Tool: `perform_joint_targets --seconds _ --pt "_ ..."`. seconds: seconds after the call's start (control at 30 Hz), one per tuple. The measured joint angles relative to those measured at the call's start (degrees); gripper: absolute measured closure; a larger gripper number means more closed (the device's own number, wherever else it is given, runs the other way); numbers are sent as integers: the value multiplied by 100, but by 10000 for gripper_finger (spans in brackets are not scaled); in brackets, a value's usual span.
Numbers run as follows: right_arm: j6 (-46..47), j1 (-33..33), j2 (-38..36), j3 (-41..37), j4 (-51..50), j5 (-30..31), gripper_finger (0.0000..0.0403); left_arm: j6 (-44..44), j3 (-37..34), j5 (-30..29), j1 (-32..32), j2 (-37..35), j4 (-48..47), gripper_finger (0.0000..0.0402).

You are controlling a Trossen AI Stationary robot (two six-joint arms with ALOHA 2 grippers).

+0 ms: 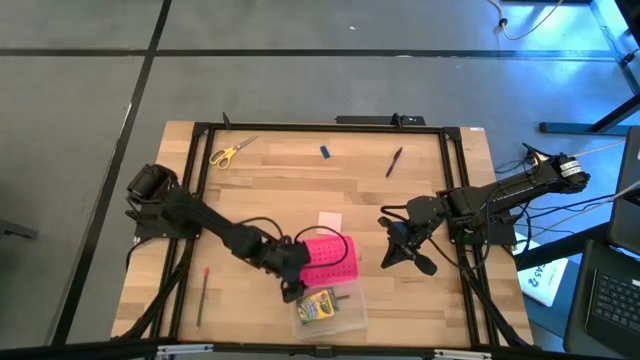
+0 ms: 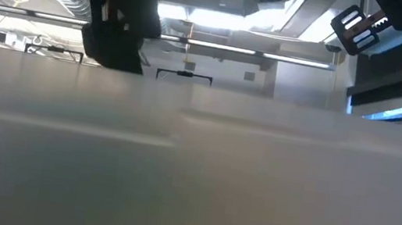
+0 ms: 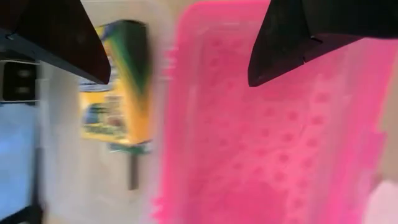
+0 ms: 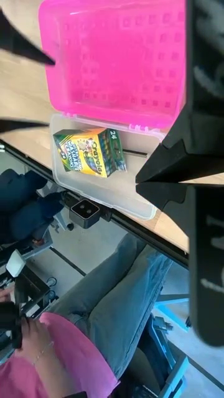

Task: Pack school essentials
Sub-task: Put the pink pencil into the pink supply box

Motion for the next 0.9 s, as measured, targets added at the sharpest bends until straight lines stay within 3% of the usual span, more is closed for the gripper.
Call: perform_joint_targets --seconds 0.23,0.67,0.9 --pt "0 -1 0 0 -6 0 397 359 2 122 376 172 -279 35" --pt "0 1 0 0 2 0 397 774 0 403 1022 262 -569 100" --pt "0 -1 0 0 2 0 397 904 0 334 1113 262 -690 101"
